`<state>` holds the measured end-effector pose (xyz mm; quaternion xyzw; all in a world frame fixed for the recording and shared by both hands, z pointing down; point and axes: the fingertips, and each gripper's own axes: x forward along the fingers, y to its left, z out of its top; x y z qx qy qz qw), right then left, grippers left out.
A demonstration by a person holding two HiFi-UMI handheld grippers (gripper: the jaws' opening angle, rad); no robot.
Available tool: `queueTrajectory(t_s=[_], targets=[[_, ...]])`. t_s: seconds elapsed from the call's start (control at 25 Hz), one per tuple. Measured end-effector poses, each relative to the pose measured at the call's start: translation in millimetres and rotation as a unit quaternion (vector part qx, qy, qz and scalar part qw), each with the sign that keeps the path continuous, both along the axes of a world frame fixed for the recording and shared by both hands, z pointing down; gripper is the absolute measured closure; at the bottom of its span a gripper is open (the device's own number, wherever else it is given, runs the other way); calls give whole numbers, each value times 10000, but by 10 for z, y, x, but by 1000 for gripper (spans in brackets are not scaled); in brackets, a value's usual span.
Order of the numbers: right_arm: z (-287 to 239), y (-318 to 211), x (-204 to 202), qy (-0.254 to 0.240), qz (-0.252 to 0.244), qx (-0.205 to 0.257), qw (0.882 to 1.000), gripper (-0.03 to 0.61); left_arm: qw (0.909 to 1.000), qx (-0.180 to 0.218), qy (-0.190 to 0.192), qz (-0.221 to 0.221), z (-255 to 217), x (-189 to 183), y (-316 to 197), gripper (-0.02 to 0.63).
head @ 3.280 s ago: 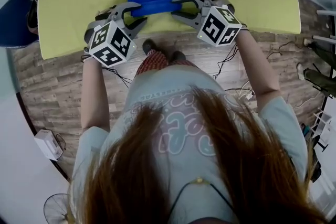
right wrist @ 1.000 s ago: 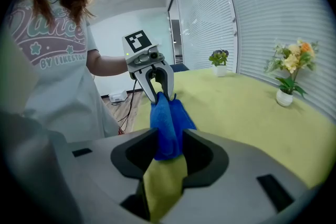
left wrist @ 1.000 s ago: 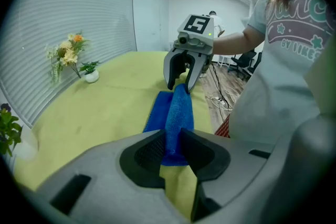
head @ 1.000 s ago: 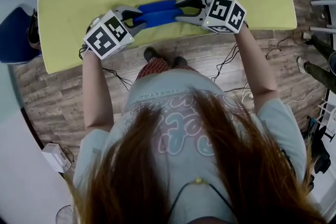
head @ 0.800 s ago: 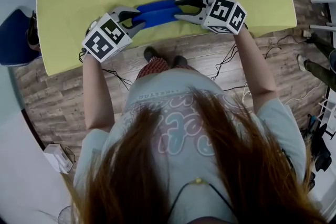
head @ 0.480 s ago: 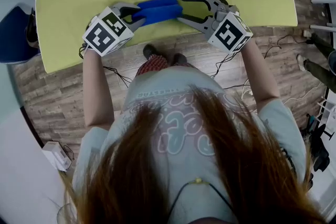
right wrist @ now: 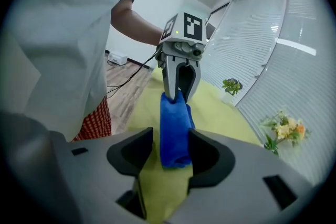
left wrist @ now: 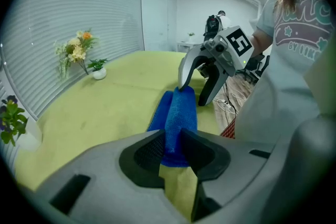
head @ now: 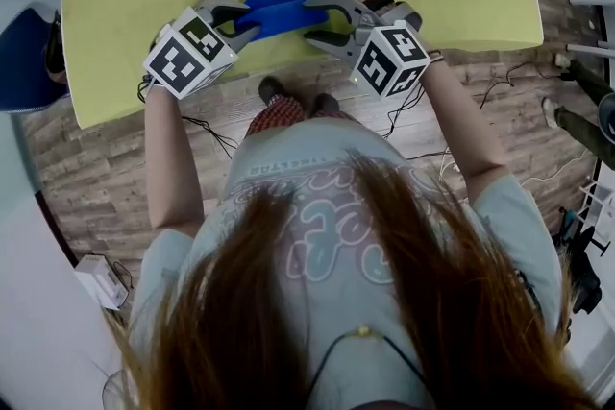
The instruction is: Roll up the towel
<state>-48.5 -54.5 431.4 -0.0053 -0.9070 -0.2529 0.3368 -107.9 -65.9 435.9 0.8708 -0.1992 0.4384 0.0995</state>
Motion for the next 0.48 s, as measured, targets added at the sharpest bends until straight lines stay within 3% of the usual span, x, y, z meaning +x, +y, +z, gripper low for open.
queueTrajectory(t_s=[0.12, 0.28, 0.4, 0.48], targets=[[16, 6, -10, 33, -25, -84, 10000, 365, 9988, 448, 25, -220, -106, -27, 16, 515], [50, 0, -9, 47, 4, -165, 9999, 368, 9903, 1257, 263, -530, -385, -50, 37, 505], [67, -19, -30, 32, 39, -244, 9997, 370, 9824, 1792, 321, -405, -519, 8, 83, 505], [60, -38, -45, 20, 62, -315, 9995, 371, 9826, 1840, 173, -163, -443, 89, 146, 494]])
